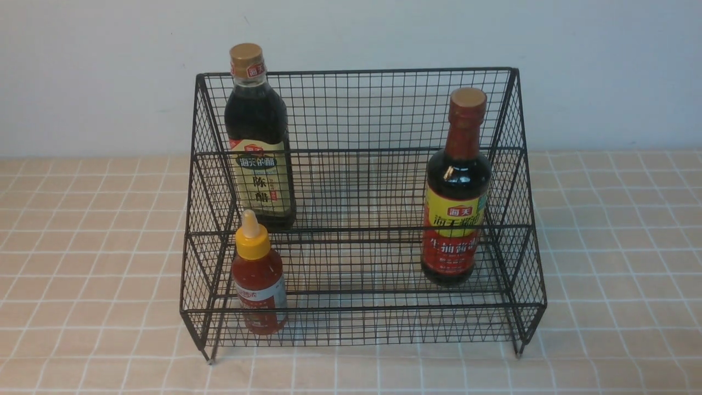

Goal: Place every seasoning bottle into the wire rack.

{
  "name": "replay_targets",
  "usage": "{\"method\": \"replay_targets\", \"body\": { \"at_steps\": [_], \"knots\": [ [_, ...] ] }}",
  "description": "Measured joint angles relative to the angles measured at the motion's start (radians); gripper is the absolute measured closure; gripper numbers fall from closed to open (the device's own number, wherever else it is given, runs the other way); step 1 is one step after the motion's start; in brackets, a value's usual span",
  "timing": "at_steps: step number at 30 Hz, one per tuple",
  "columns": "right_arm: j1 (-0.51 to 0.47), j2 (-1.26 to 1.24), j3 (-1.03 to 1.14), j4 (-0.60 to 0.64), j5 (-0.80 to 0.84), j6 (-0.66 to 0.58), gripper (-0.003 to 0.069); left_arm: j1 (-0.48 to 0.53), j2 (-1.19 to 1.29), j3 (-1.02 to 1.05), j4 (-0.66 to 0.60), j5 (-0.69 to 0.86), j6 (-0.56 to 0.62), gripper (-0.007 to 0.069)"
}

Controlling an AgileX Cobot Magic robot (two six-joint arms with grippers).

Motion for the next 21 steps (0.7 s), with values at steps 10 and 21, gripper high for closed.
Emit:
{"method": "replay_targets", "body": {
  "at_steps": [10, 21],
  "knots": [
    [0.0, 0.0, 0.0, 0.0, 0.0, 0.0, 0.0673, 0.0, -0.084, 0.174, 0.166, 0.148, 0.249, 0.0631],
    [0.0, 0.0, 0.0, 0.0, 0.0, 0.0, 0.0673, 0.0, -0.092, 0.234, 0.24, 0.149, 0.355, 0.0631]
  ]
}}
